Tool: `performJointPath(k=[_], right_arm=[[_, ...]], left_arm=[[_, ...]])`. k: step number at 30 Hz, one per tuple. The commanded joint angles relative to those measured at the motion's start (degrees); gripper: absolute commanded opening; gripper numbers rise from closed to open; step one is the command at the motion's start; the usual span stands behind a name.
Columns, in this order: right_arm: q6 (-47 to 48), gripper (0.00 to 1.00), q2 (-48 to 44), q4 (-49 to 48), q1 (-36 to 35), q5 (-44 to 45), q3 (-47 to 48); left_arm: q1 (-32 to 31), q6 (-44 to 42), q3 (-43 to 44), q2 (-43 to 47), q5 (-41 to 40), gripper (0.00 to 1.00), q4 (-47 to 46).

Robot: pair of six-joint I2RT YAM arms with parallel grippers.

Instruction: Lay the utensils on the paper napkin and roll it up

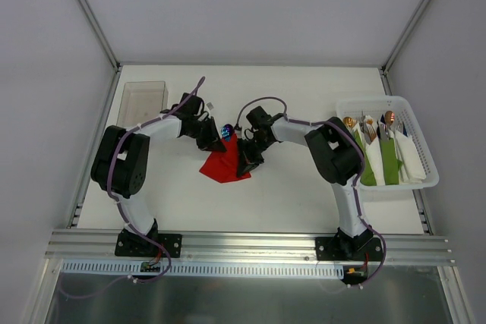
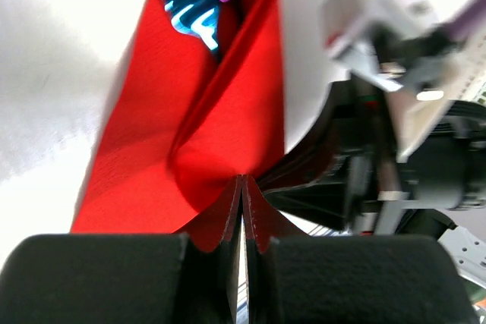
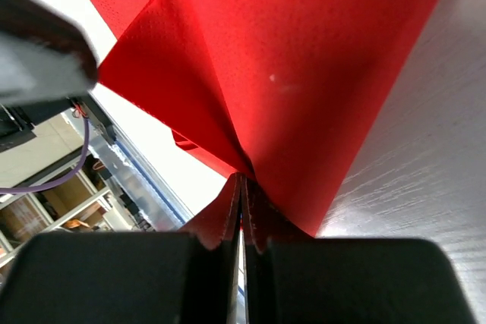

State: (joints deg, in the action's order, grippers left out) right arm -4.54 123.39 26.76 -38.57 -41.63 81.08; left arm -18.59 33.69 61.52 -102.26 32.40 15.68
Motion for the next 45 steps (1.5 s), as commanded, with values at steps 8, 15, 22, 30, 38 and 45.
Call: performJointPath(k=[8,15,22,30,38,45], right_arm=[[-1.8,0.00,1.0,-0.7,-0.4,1.7,0.4],[-2.2,0.03,-0.4,-1.5,-0.4,-0.5,0.1],[-3.9,0.22,-4.6,-5.0,0.2,-5.9,0.7],[-9.6,0.18,-9.5,-13.1,6.9,-4.0,1.4],[-5.6,0.06,-4.0,-6.6,7.0,4.3,10.0],[-3.8,0.05,-2.4,-6.0,4.3,8.4,10.9]], left_arm=[[-2.6,1.7,4.8,-2.6,-2.3,0.00,0.2],[-2.7,2.2,4.6,-6.5,-4.6,0.00,0.2],[-2.7,2.1,4.2,-10.2,-5.9,0.00,0.2],[-2.6,0.8,2.9,-10.1,-6.5,0.00,0.2],[-2.6,0.1,2.9,-9.9,-6.1,0.00,0.2],[-2.6,-0.4,2.9,-10.0,-5.8,0.00,0.2]])
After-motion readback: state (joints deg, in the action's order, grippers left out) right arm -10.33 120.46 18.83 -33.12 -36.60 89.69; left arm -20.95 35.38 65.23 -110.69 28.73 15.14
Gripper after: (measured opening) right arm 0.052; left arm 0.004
